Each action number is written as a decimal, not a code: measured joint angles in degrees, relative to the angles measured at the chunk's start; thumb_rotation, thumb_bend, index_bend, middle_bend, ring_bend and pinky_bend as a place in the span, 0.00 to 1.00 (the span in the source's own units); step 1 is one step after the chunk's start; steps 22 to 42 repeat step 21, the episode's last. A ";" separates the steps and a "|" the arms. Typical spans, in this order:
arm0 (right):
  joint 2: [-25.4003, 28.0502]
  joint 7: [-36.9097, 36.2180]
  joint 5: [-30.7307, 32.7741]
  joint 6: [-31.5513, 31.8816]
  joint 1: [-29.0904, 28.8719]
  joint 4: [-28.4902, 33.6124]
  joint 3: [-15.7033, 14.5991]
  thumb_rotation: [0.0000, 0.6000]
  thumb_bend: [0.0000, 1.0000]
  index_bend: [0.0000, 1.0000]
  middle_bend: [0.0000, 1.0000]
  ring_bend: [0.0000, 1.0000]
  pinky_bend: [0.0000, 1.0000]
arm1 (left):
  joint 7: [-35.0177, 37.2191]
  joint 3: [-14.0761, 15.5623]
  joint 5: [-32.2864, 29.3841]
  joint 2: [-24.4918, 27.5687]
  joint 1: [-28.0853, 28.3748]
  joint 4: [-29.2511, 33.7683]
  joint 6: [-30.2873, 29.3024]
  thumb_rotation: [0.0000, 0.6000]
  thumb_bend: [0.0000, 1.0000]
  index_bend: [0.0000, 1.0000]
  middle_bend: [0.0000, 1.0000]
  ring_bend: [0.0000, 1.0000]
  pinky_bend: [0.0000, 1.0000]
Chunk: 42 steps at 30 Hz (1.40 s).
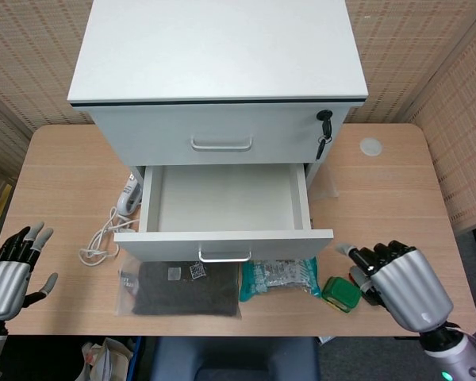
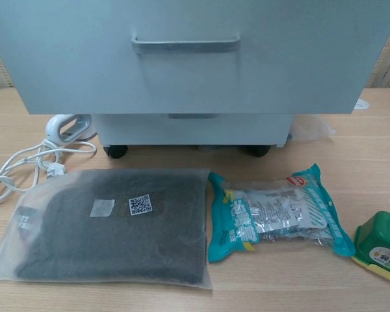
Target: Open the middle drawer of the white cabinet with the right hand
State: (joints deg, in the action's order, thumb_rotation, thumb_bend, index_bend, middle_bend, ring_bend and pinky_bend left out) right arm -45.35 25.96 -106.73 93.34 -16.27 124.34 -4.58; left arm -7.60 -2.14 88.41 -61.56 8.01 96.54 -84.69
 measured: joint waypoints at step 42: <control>-9.83 -18.61 17.67 -0.98 12.12 -25.83 -0.43 1.00 0.26 0.00 0.00 0.04 0.21 | -0.27 -0.09 0.53 -4.35 -1.70 -3.45 -3.59 1.00 0.32 0.07 0.00 0.02 0.11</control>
